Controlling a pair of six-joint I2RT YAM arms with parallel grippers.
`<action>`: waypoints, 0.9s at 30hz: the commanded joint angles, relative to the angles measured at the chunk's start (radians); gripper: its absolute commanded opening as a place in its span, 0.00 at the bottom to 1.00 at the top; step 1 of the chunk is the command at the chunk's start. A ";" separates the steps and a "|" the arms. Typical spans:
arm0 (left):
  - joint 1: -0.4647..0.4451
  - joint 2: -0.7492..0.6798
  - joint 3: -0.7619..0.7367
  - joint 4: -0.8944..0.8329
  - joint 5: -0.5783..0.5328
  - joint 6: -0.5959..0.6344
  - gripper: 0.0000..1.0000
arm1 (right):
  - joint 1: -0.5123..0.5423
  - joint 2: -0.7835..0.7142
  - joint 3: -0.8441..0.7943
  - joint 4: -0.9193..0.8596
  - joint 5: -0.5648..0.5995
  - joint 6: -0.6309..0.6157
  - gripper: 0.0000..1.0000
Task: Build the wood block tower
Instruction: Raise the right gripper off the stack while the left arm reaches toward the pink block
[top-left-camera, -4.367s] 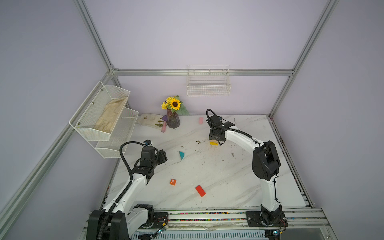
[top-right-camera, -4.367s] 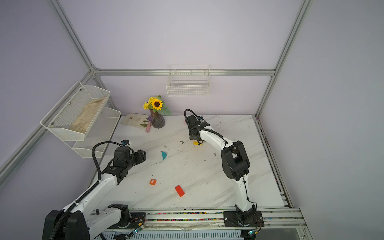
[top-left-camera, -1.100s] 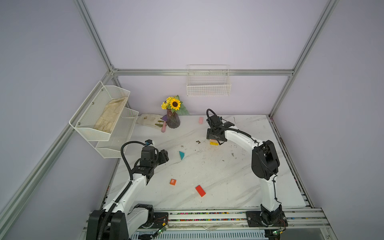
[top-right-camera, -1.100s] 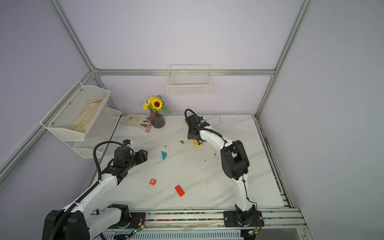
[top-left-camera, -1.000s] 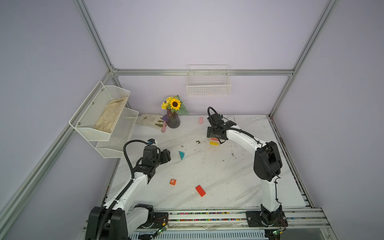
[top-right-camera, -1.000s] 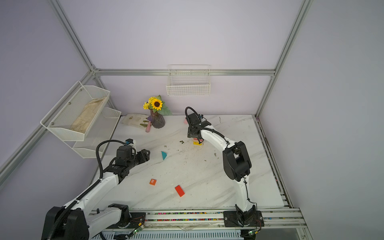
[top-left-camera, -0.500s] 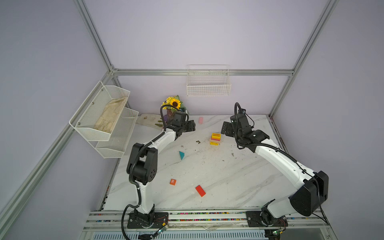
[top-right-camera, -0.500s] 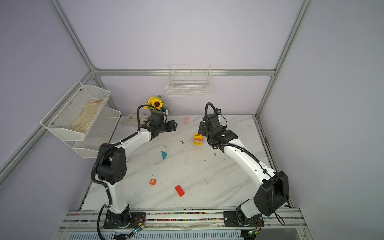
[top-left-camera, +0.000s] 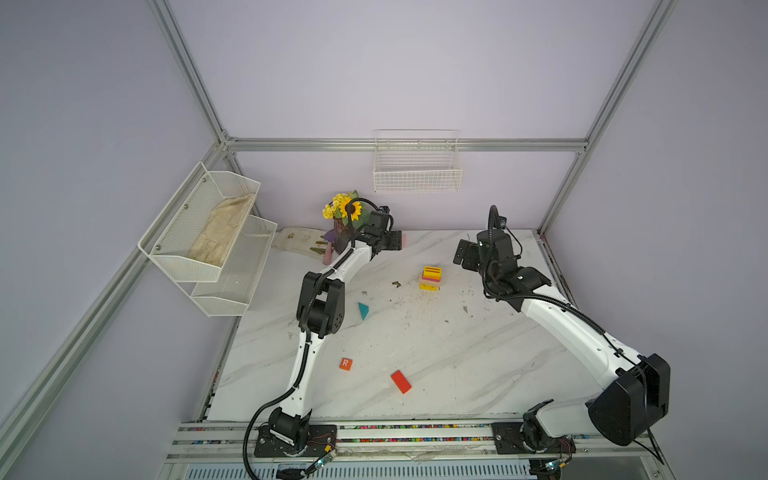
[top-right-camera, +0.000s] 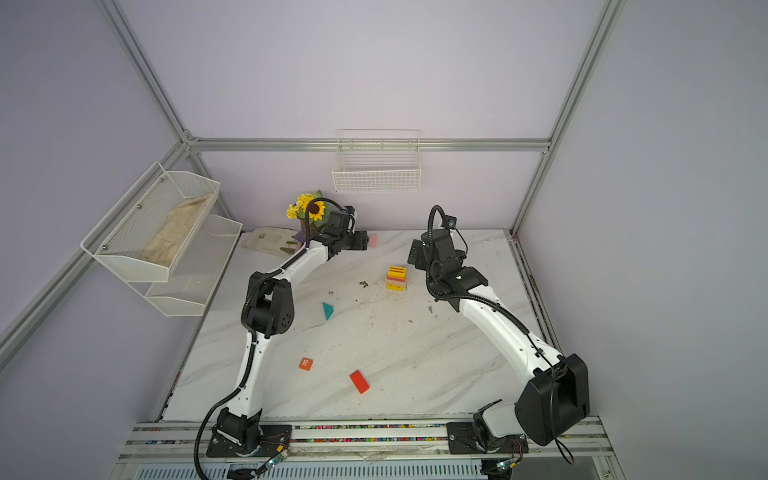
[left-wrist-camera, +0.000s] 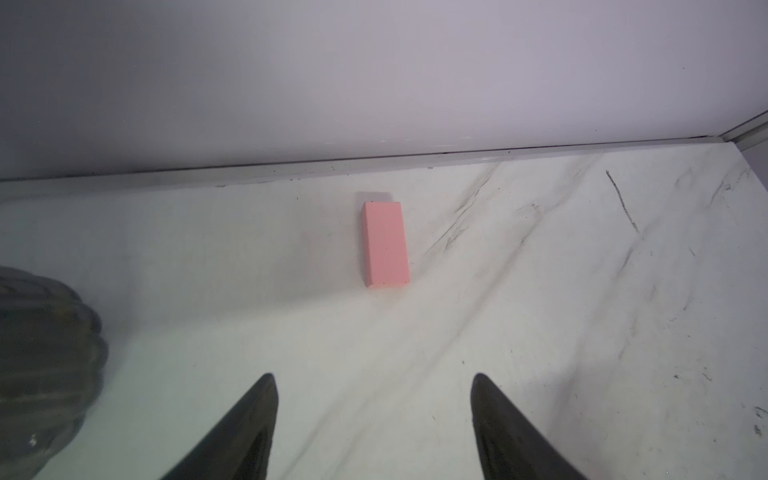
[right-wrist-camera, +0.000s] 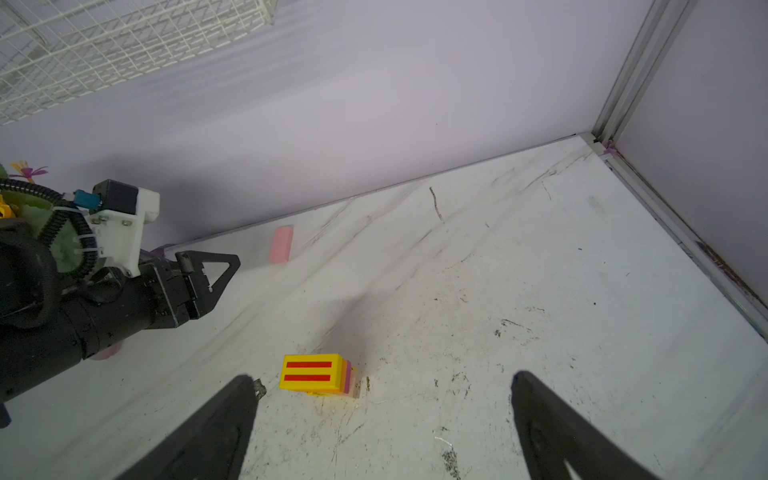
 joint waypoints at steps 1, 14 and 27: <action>-0.024 0.043 0.151 0.029 -0.005 0.118 0.76 | -0.011 0.017 -0.024 0.072 0.003 -0.024 0.97; -0.052 0.173 0.165 0.196 -0.075 0.190 0.96 | -0.032 0.106 0.000 0.095 -0.011 -0.018 0.97; -0.053 0.279 0.275 0.179 -0.171 0.139 0.91 | -0.045 0.114 -0.046 0.147 -0.043 -0.013 0.97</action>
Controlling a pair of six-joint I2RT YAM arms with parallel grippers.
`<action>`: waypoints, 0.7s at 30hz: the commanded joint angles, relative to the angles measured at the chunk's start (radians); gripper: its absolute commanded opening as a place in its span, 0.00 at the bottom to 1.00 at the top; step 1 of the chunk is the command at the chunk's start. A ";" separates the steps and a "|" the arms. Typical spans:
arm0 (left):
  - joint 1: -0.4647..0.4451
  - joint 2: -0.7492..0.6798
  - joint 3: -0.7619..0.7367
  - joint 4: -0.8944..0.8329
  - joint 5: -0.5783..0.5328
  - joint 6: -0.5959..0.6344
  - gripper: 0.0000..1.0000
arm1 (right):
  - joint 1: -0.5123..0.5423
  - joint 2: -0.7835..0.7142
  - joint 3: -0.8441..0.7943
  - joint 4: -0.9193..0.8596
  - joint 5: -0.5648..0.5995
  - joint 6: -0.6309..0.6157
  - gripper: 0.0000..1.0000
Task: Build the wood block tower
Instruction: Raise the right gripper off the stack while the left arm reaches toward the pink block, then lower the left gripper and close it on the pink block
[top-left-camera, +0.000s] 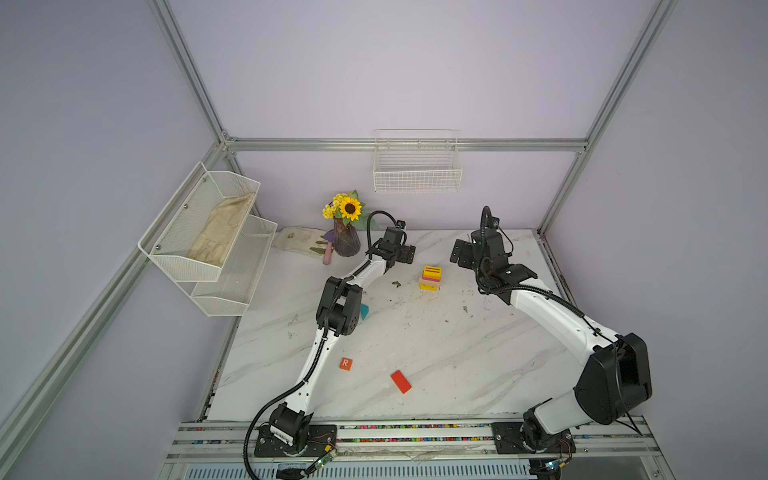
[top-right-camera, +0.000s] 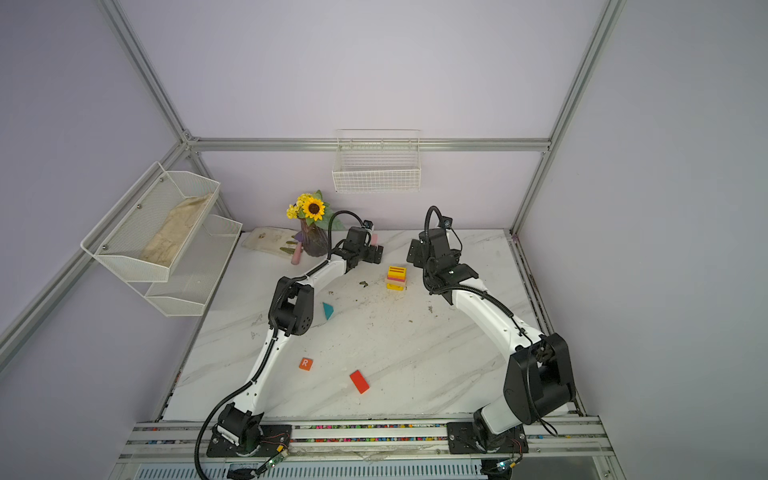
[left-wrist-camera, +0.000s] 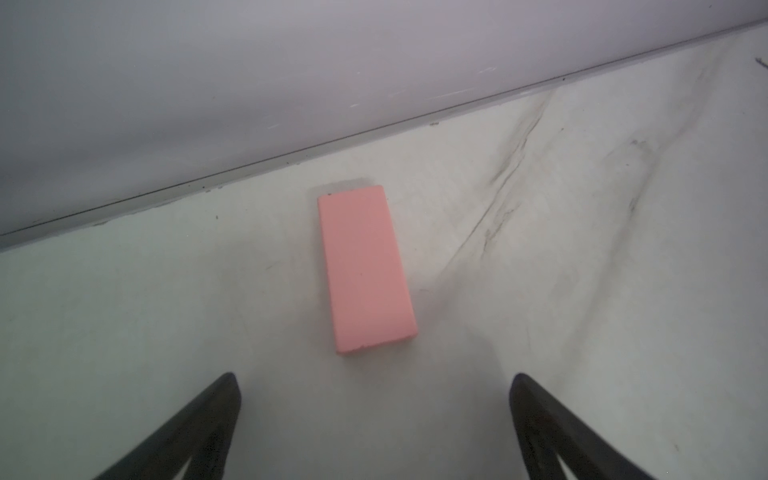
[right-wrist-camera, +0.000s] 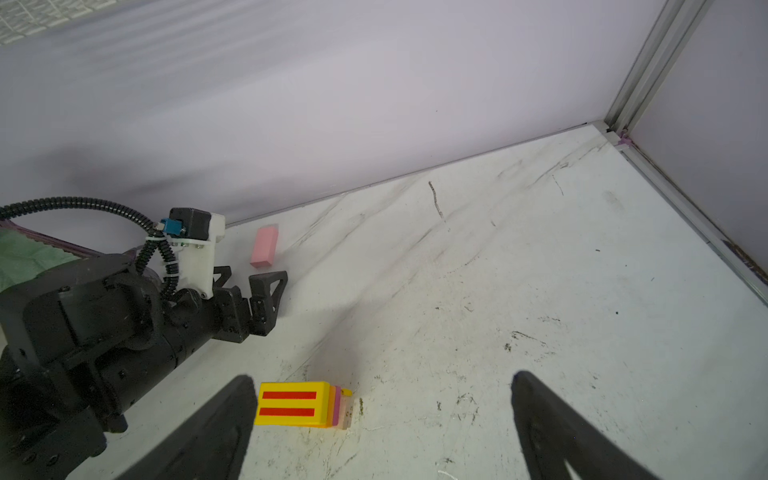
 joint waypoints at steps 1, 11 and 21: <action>0.003 0.009 0.101 0.049 -0.048 -0.024 0.90 | -0.011 0.007 -0.040 0.046 -0.018 -0.002 0.97; -0.010 0.060 0.173 0.099 -0.012 0.033 0.81 | -0.064 0.050 -0.070 0.079 -0.070 0.012 0.97; -0.010 0.063 0.177 0.109 -0.012 0.039 0.62 | -0.106 0.051 -0.088 0.098 -0.117 0.026 0.97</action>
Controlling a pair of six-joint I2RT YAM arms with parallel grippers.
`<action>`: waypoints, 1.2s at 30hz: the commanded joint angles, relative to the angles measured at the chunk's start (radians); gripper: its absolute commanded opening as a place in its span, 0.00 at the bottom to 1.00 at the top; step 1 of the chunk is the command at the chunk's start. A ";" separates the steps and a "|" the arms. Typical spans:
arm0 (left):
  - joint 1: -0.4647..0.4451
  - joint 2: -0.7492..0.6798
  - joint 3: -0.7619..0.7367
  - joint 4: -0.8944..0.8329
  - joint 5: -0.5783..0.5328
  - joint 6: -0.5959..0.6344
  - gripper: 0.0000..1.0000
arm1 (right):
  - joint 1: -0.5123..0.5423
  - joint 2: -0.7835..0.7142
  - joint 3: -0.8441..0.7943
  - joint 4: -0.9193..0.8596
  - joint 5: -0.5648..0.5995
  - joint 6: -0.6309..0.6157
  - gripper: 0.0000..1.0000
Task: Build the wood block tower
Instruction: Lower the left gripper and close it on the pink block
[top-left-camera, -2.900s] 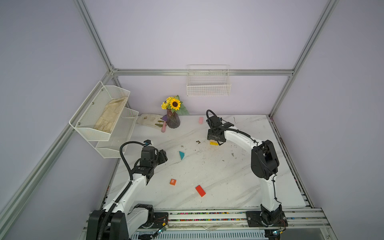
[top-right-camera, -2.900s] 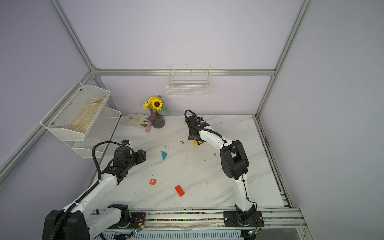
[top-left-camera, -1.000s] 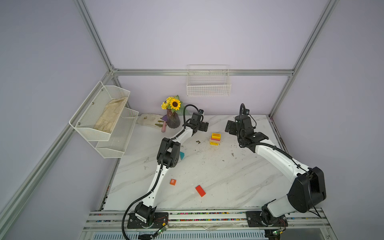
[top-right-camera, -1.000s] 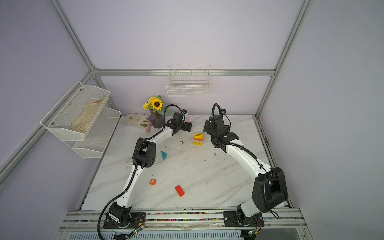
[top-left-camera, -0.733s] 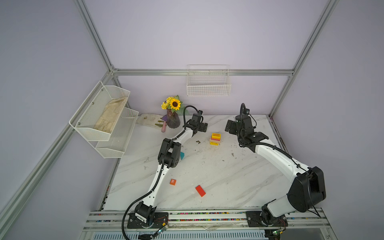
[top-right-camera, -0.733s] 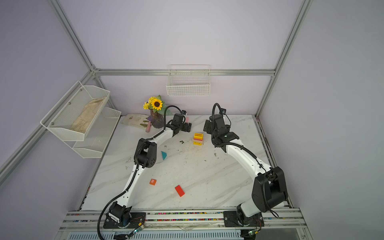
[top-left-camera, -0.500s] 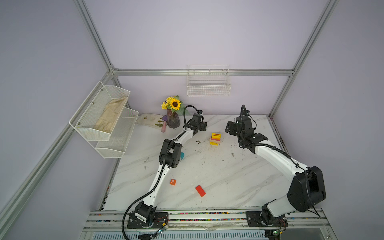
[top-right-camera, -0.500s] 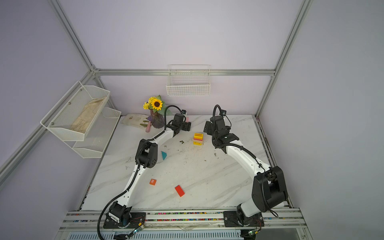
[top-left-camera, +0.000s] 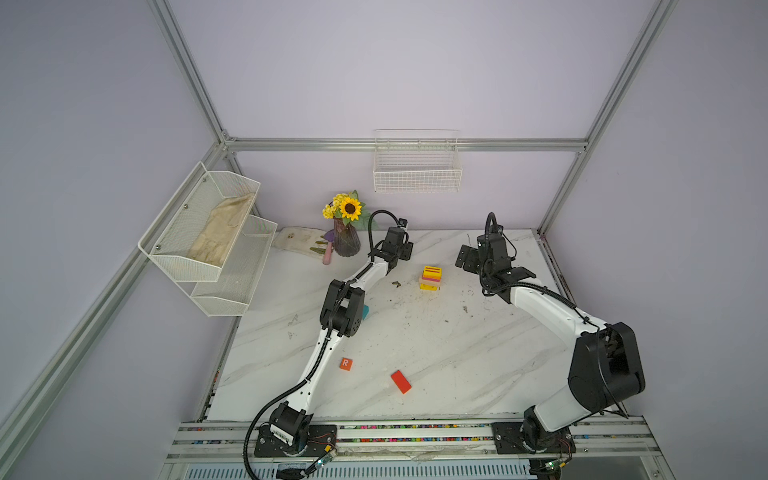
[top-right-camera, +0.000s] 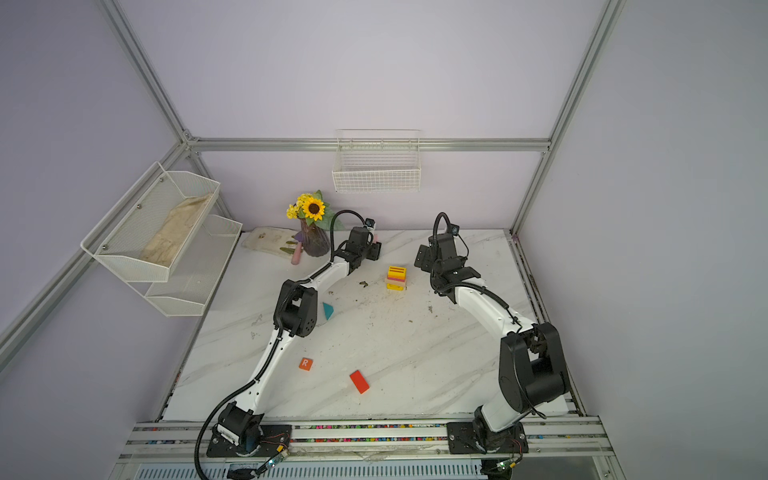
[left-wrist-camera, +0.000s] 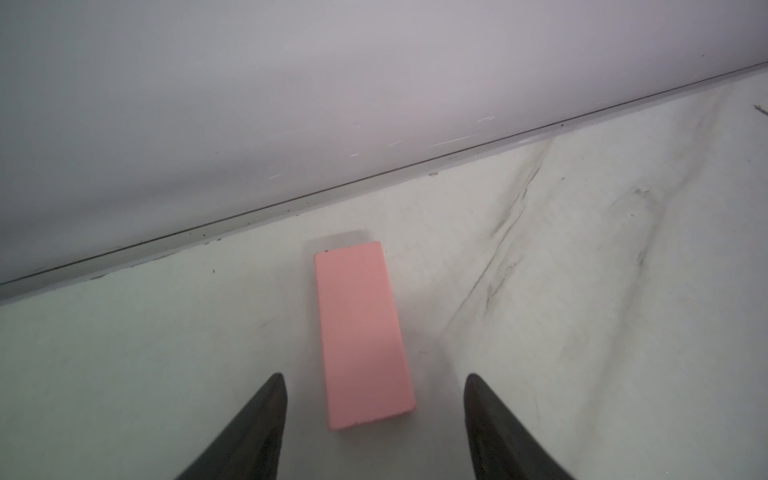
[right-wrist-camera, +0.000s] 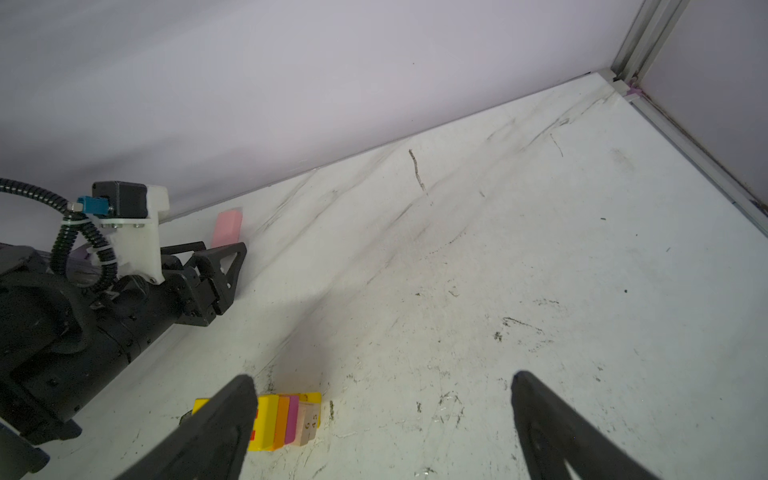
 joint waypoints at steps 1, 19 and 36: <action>-0.004 0.004 0.110 0.040 0.004 0.016 0.61 | -0.010 -0.009 -0.021 0.033 -0.019 0.013 0.97; -0.004 -0.010 0.088 0.040 -0.023 0.010 0.35 | -0.026 -0.055 -0.055 0.038 -0.040 0.029 0.97; -0.004 -0.273 -0.289 0.069 0.022 -0.030 0.16 | -0.036 -0.044 -0.046 0.036 -0.063 0.032 0.97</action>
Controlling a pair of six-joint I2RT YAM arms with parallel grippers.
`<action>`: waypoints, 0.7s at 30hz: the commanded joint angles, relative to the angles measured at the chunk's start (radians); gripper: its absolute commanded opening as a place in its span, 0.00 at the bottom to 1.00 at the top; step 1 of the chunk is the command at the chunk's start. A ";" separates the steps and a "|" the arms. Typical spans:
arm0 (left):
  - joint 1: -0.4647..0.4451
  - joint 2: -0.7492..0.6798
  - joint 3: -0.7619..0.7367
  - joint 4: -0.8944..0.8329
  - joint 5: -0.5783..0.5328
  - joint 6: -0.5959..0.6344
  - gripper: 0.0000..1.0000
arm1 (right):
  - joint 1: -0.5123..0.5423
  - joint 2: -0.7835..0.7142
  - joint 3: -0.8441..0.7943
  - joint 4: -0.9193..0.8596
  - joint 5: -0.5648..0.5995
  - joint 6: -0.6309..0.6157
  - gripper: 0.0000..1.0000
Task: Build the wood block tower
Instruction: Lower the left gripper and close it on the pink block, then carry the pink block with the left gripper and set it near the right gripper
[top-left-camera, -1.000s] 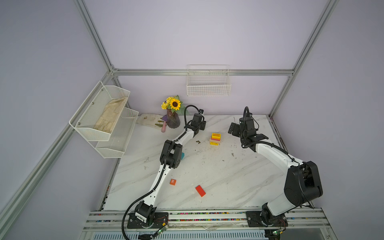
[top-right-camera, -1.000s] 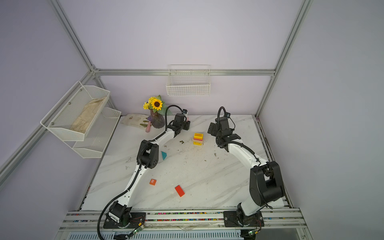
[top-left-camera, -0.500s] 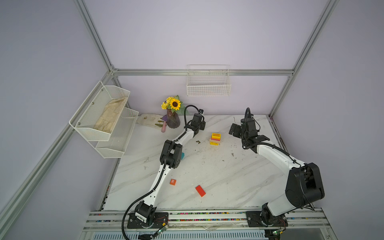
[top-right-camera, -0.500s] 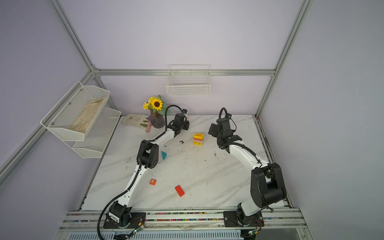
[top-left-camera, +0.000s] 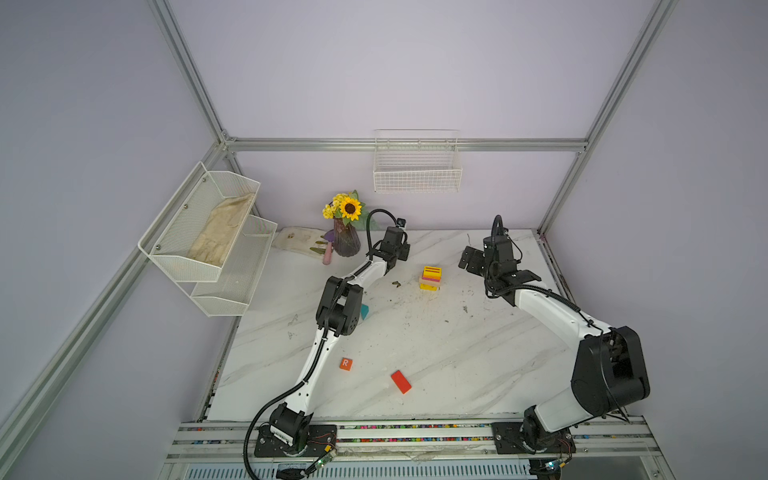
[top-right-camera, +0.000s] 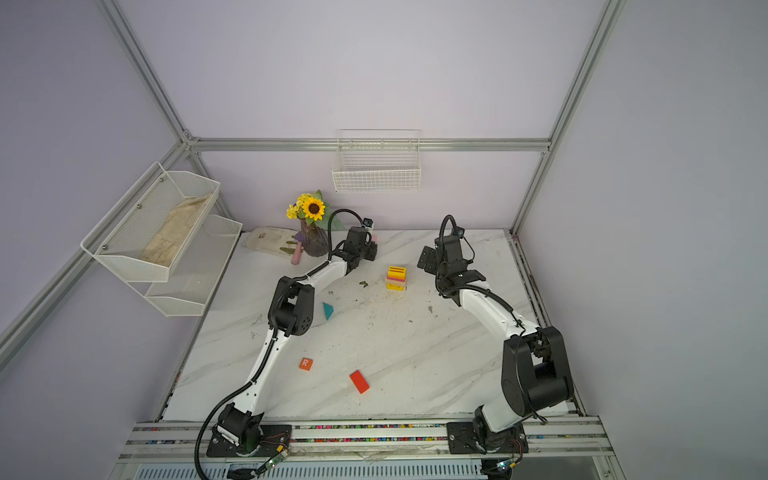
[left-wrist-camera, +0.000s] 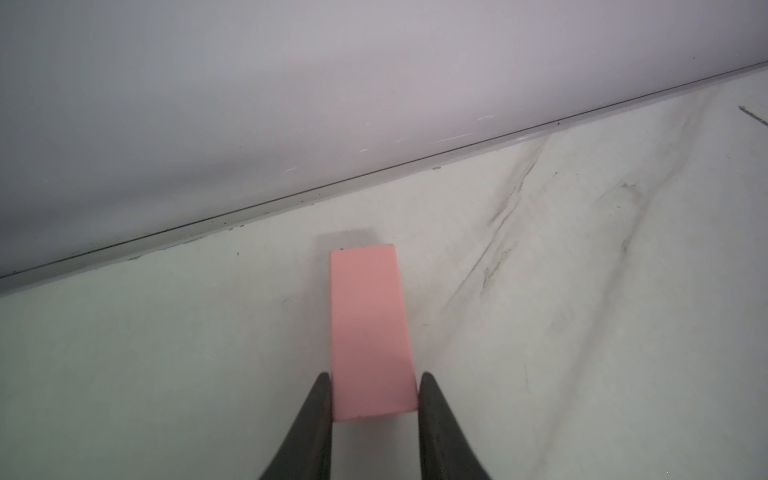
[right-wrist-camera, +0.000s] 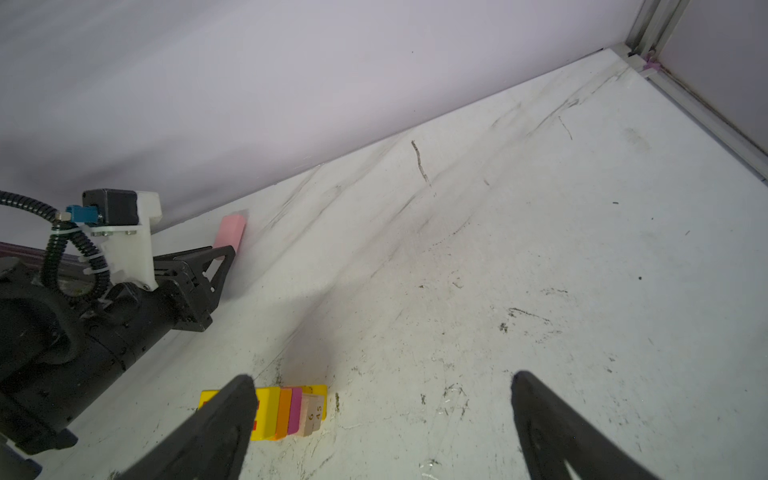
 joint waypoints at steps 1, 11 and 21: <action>-0.006 -0.168 -0.138 0.029 0.044 -0.030 0.16 | -0.006 -0.011 0.001 0.015 -0.008 0.005 0.97; -0.019 -0.556 -0.773 0.073 0.050 -0.213 0.15 | -0.007 0.036 0.049 0.014 -0.074 0.025 0.97; -0.137 -0.908 -1.285 0.149 -0.002 -0.269 0.12 | 0.012 0.010 0.027 0.002 -0.132 0.075 0.97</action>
